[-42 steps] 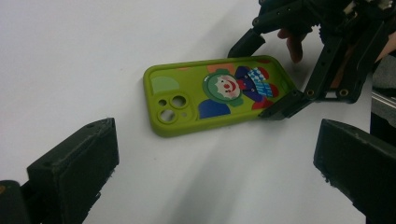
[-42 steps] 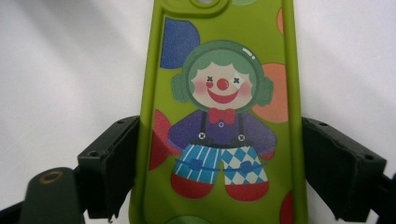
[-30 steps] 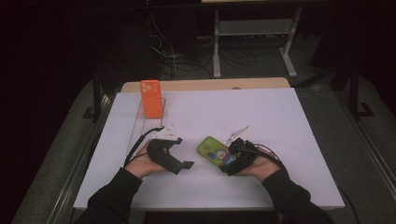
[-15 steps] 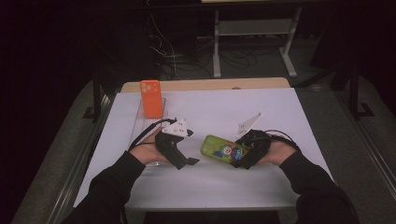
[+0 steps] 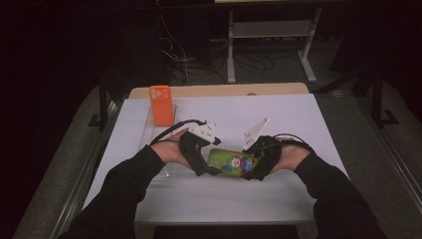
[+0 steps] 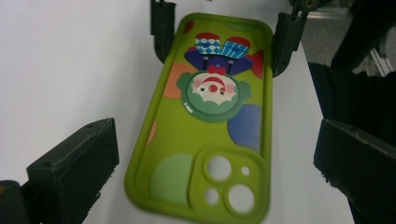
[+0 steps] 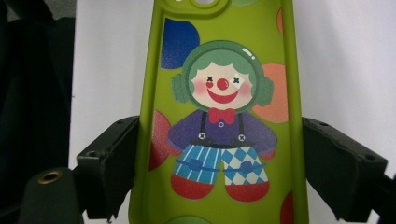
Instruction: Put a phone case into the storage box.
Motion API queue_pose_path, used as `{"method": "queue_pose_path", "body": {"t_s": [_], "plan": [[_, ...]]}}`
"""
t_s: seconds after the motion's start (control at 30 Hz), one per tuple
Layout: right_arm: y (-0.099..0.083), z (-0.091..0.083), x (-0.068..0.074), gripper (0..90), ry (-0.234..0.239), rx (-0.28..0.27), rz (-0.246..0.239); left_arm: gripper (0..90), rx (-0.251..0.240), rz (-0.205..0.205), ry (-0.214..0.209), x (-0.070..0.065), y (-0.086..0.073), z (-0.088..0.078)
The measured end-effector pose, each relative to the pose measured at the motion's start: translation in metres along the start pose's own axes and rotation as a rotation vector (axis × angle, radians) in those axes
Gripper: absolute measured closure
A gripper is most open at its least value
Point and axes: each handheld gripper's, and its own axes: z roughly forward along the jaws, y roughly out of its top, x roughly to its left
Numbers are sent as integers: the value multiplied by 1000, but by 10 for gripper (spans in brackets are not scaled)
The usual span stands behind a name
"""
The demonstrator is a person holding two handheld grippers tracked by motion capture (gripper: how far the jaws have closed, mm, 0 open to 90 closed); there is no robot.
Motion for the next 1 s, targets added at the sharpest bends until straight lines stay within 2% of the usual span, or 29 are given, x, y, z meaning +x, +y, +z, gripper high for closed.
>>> {"method": "queue_pose_path", "body": {"t_s": [0.1,0.3,0.47,0.57,0.73,1.0], "plan": [[4,1,0,151,7,-1,-17,0,21,26,-18,0,1,5],[17,4,2,150,22,14,-50,0,61,40,-36,-2,0,16],[22,3,3,151,31,18,-61,0,78,45,-39,-4,-1,21],[24,2,3,151,33,8,-67,45,96,55,-23,-5,-2,21],[26,-1,3,150,37,5,-69,134,94,60,-24,-4,-2,19],[24,-1,5,142,49,-9,-57,149,82,53,-36,-6,-2,18]]}}
